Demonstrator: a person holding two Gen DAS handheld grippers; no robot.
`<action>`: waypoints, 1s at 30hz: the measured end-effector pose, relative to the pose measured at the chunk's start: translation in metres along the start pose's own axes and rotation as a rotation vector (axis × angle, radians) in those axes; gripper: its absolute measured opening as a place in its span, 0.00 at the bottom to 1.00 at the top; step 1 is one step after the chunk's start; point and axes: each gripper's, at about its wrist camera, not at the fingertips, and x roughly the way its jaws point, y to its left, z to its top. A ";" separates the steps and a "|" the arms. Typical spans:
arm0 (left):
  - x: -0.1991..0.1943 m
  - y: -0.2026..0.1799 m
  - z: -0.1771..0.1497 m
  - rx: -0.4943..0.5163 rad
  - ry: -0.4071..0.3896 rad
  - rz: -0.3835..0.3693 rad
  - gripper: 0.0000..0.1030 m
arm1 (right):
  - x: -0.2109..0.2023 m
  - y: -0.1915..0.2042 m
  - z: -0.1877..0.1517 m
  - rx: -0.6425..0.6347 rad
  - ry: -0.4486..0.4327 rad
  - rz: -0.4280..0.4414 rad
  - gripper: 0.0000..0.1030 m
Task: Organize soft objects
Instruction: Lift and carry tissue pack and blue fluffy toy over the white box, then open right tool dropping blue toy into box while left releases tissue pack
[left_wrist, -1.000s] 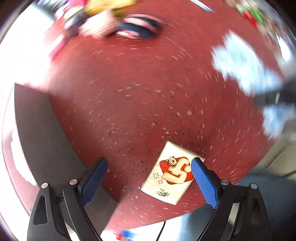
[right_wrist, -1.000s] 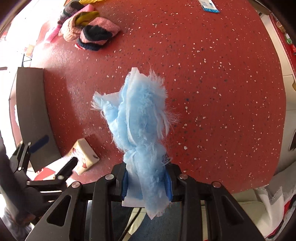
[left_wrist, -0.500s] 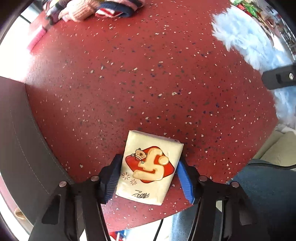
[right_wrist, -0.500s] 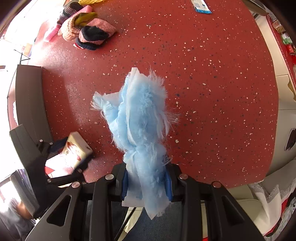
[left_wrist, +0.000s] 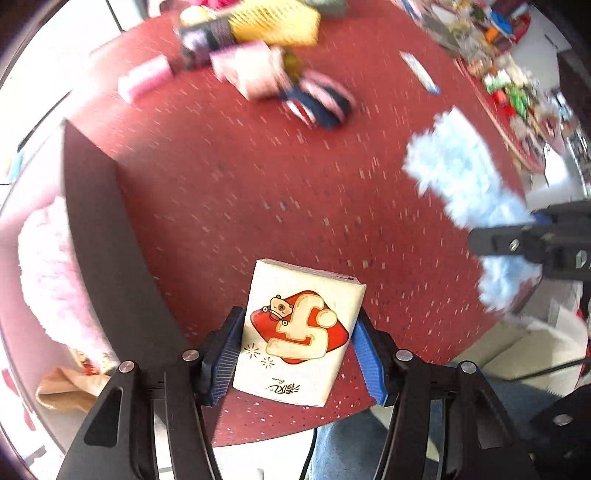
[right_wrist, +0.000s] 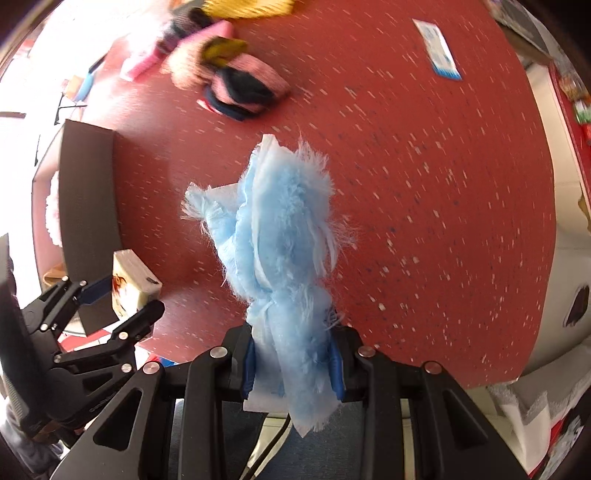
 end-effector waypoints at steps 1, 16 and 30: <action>-0.007 0.005 0.001 -0.017 -0.016 0.000 0.57 | -0.004 0.005 0.002 -0.015 -0.009 0.000 0.34; -0.030 0.026 -0.010 -0.207 -0.163 0.018 0.57 | -0.044 0.088 0.022 -0.212 -0.063 -0.019 0.34; -0.053 0.111 -0.064 -0.488 -0.220 0.111 0.57 | -0.033 0.188 0.034 -0.421 -0.037 0.014 0.34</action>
